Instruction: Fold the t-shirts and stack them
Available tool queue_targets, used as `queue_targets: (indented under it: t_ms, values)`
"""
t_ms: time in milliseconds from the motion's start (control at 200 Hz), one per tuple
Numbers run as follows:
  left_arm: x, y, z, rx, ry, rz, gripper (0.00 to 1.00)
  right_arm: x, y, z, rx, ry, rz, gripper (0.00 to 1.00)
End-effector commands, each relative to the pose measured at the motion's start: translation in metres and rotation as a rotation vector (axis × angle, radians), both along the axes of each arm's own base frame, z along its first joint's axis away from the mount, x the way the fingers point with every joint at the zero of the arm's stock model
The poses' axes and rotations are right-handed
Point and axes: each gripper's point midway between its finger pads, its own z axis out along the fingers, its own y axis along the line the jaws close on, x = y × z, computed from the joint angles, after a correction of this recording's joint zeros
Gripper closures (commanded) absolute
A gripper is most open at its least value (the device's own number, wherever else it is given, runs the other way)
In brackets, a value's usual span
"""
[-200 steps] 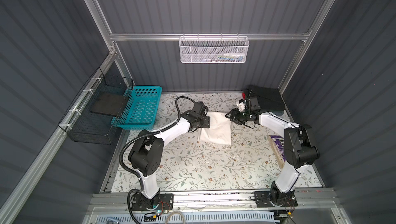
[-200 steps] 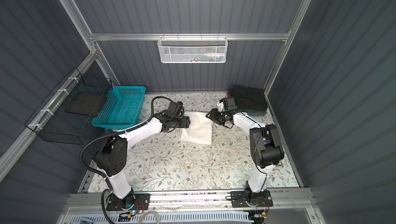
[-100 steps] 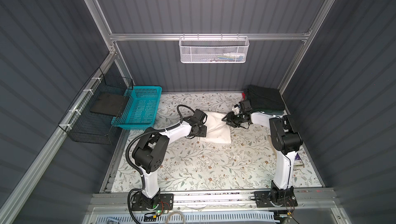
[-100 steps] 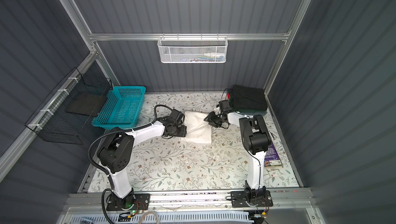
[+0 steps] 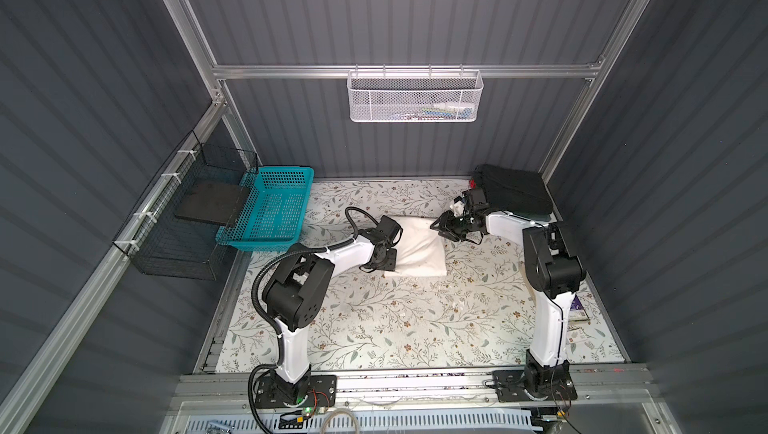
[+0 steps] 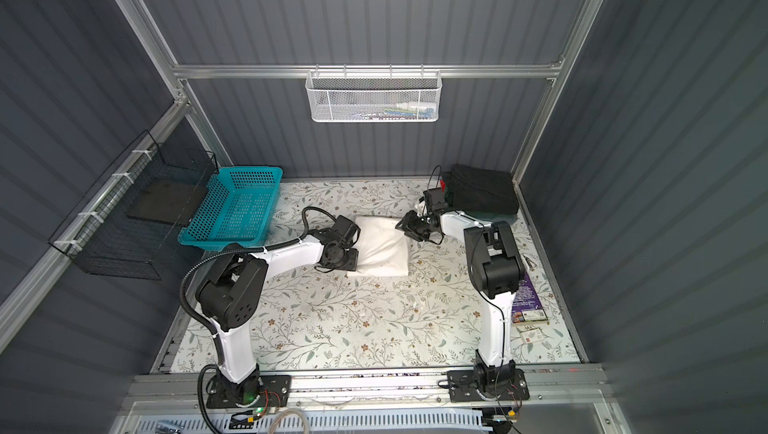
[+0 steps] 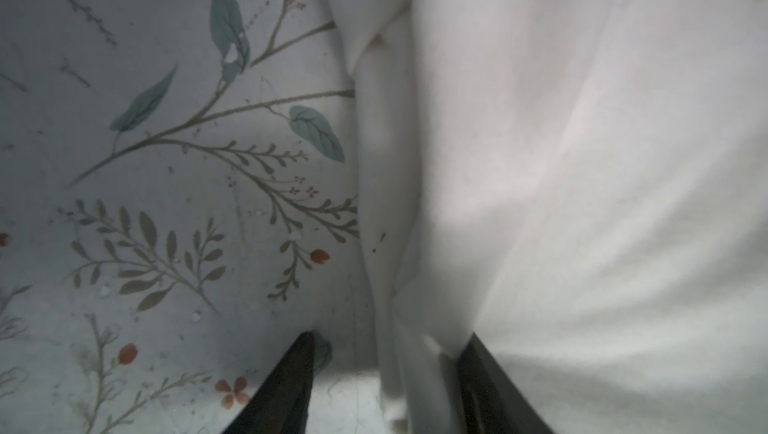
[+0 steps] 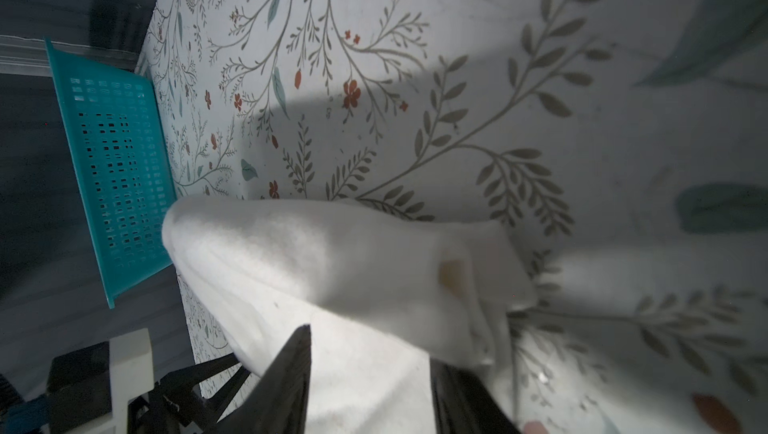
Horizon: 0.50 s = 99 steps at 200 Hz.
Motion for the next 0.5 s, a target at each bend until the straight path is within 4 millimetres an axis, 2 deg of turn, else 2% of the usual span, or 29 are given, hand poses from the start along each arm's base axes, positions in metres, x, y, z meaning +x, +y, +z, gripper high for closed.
queue_targets:
  t_ms: [0,35,85,185,225,295,395,460,490]
  values:
    - [-0.017,0.027,-0.009,0.113,0.056,0.011,0.44,0.001,-0.001,-0.008,-0.034,0.011,0.004,0.53]
    - [-0.016,0.027,-0.004,0.108,0.047,0.016,0.42,0.001,0.000,-0.005,-0.030,0.009,0.005,0.53]
    - [-0.014,0.026,0.006,0.097,0.028,0.024,0.33,0.001,0.000,0.000,-0.025,0.001,0.007,0.50]
    - [-0.007,0.021,0.029,0.067,-0.014,0.030,0.22,-0.002,-0.008,0.016,-0.075,-0.022,-0.017,0.23]
    - [-0.004,0.020,0.040,0.060,-0.029,0.033,0.16,-0.002,-0.013,0.028,-0.112,-0.055,-0.024,0.15]
    - [-0.001,0.018,0.056,0.039,-0.057,0.033,0.15,-0.007,-0.024,0.040,-0.165,-0.082,-0.046,0.02]
    - [0.003,0.015,0.078,-0.003,-0.104,0.032,0.12,-0.021,-0.030,0.053,-0.173,-0.103,-0.055,0.01]
    - [0.005,0.013,0.092,-0.033,-0.130,0.030,0.01,-0.034,-0.032,0.052,-0.159,-0.094,-0.062,0.01]
    - [0.005,0.012,0.097,-0.050,-0.141,0.031,0.00,-0.040,-0.032,0.050,-0.148,-0.090,-0.062,0.01]
